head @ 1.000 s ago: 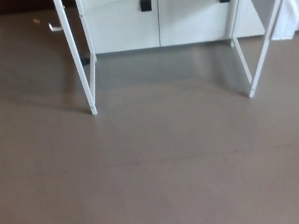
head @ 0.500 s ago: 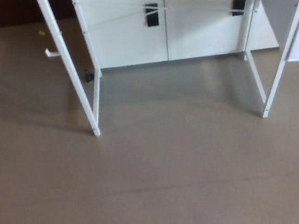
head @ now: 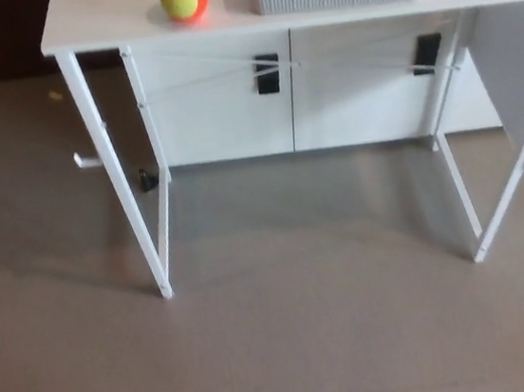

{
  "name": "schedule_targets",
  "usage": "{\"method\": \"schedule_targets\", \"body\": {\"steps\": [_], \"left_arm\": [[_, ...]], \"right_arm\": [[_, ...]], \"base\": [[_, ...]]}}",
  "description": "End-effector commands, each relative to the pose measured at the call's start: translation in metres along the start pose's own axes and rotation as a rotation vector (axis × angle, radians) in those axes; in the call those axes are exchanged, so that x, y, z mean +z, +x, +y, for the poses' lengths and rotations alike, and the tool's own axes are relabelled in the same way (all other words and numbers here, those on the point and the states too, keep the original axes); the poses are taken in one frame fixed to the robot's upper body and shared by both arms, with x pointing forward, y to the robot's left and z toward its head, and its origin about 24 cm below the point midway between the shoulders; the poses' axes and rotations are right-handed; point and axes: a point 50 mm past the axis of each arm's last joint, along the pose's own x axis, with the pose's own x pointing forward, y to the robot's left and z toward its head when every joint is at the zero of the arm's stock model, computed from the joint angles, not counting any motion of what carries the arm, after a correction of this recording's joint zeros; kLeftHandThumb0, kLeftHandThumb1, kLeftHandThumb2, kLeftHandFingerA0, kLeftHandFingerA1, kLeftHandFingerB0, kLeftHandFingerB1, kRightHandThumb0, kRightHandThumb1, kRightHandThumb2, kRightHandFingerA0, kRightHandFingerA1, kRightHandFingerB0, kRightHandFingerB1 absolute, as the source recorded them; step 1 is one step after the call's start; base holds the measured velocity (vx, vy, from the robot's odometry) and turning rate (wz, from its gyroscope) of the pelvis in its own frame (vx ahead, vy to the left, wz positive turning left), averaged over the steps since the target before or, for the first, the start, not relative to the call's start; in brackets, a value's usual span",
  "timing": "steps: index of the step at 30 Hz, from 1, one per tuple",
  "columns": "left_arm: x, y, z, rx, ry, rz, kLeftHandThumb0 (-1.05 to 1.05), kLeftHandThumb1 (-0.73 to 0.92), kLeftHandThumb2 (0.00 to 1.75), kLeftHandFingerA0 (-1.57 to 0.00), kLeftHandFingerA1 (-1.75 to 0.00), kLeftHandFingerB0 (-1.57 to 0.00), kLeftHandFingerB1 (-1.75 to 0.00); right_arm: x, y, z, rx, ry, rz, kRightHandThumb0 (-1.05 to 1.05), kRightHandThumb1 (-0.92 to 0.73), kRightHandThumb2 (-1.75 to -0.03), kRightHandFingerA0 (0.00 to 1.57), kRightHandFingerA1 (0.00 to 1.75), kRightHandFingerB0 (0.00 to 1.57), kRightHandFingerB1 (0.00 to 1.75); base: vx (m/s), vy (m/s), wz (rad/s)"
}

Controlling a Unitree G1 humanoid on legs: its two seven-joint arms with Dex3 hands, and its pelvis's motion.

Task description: The robot walk towards a table in front and uses its left hand to pickup a tennis ball on the left side and put it in a container on the right hand side

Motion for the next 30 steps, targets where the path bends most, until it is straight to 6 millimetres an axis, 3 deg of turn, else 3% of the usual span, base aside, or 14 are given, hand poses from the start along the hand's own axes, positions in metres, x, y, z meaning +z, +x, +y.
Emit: {"method": "schedule_targets", "body": {"steps": [1,24,25,27,28,29,30], "left_arm": [[0.0041,0.0025,0.0019,0.006,0.030,-0.018,-0.16,0.54,0.56,-0.35,-0.39,-0.30,-0.34],[0.0050,0.0038,0.0014,0.015,0.044,-0.021,-0.17,0.53,0.55,-0.37,-0.40,-0.31,-0.34],[0.0054,0.0046,0.0017,0.015,0.045,-0.019,-0.14,0.36,0.81,-0.26,-0.54,-0.19,-0.49],[0.0061,0.0057,0.0022,0.014,0.047,-0.017,-0.14,0.36,0.82,-0.26,-0.54,-0.19,-0.49],[0.0061,0.0056,0.0026,0.015,0.048,-0.018,-0.14,0.36,0.82,-0.26,-0.54,-0.19,-0.49],[0.0060,0.0055,0.0025,0.022,0.042,-0.018,-0.16,0.53,0.55,-0.37,-0.40,-0.31,-0.34],[0.0059,0.0056,0.0025,0.018,0.042,-0.018,-0.17,0.54,0.57,-0.36,-0.40,-0.29,-0.34]], "right_arm": [[0.0028,0.0011,-0.0051,-0.017,-0.005,-0.013,-0.48,-0.51,-0.55,0.49,0.40,0.37,0.35],[0.0056,0.0031,-0.0051,-0.015,-0.026,-0.018,-0.49,-0.51,-0.56,0.48,0.40,0.40,0.36],[0.0056,0.0037,-0.0051,-0.014,-0.027,-0.015,-0.50,-0.51,-0.56,0.48,0.41,0.40,0.36],[0.0053,0.0043,-0.0047,-0.013,-0.028,-0.012,-0.49,-0.52,-0.55,0.47,0.40,0.40,0.36],[0.0052,0.0043,-0.0043,-0.012,-0.027,-0.014,-0.49,-0.52,-0.55,0.47,0.40,0.40,0.36],[0.0054,0.0041,-0.0046,-0.010,-0.031,-0.012,-0.49,-0.53,-0.56,0.45,0.40,0.40,0.36],[0.0054,0.0042,-0.0048,-0.012,-0.037,-0.011,-0.50,-0.53,-0.56,0.46,0.40,0.40,0.36]], "base": [[0.46,-0.162,-0.44],[0.35,0.069,0.01],[0.25,-0.001,0.13],[0.24,-0.026,0.11],[0.25,-0.106,0.15],[0.28,-0.118,0.18],[0.28,-0.160,0.23]]}}
